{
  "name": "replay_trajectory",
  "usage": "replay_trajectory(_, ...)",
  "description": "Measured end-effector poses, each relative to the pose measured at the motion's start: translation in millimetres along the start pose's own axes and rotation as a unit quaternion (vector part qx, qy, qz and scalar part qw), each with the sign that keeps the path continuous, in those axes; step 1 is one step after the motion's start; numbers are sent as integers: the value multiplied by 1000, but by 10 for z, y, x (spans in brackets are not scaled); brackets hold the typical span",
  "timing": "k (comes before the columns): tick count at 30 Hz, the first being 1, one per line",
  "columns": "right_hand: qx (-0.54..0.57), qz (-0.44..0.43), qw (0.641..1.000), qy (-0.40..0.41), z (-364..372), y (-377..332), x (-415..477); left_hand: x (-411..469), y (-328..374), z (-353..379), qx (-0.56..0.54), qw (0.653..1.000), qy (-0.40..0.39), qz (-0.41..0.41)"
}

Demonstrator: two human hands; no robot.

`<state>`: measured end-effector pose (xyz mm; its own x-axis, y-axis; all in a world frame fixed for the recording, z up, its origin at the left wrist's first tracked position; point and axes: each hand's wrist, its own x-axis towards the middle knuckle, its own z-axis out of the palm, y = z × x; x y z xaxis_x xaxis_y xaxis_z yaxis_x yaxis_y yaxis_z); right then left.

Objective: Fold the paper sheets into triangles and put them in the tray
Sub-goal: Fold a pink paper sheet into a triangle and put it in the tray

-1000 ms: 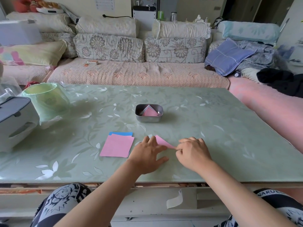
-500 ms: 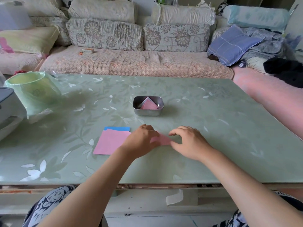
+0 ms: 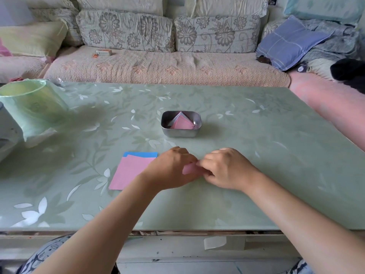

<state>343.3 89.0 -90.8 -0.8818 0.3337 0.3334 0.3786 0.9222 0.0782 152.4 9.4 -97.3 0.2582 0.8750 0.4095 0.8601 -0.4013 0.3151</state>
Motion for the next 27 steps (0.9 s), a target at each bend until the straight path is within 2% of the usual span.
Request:
replay_trajectory(4, 74, 50, 996, 13, 30, 22, -13, 24, -40, -2, 8, 1000, -15, -16)
replay_trajectory(8, 152, 113, 982, -18, 42, 108, -35, 29, -47, 3, 20, 999, -18, -30)
replay_trajectory(16, 176, 149, 971, 67, 33, 130, 14, 70, 30, -80, 52, 997, 52, -39)
replay_trajectory(22, 213, 170, 956, 109, -58, 80, 75, 143, 59, -120, 19, 991, 82, -103)
replay_trajectory(27, 218, 184, 945, 159, -108, -30, 132, 172, 127, -107, -18, 990, 73, -118)
